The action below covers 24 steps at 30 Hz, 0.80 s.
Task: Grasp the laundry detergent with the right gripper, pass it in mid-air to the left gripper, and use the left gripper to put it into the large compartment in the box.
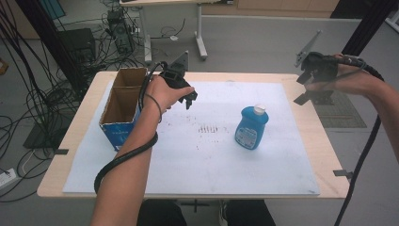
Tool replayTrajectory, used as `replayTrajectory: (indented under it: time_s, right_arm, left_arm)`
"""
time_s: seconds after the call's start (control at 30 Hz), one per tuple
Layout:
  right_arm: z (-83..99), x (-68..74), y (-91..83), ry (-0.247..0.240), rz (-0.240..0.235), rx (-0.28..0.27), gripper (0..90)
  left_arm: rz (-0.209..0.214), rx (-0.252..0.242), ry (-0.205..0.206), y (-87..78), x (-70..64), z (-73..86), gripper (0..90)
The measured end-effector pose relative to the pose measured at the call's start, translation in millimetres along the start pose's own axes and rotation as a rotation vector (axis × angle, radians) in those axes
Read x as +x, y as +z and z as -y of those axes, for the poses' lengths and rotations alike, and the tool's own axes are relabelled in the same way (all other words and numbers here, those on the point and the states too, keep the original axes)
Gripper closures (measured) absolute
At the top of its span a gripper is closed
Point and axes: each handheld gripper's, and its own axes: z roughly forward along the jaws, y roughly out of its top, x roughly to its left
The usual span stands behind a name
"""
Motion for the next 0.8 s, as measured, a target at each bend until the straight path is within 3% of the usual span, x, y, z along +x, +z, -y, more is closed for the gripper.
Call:
replayTrajectory:
  time_s: [0.43, 0.8]
  right_arm:
    - [33.5, 29.2, 32.2, 0.022, -0.021, -0.061, 6.6]
    - [39.7, 50.6, 49.2, 0.028, -0.007, -0.119, 4.9]
  left_arm:
    - [0.007, -0.002, 0.003, 1.6, 1.8, 2.3, 5.4]
    - [0.009, -0.001, 0.0, 5.4, 3.8, 3.2, 5.4]
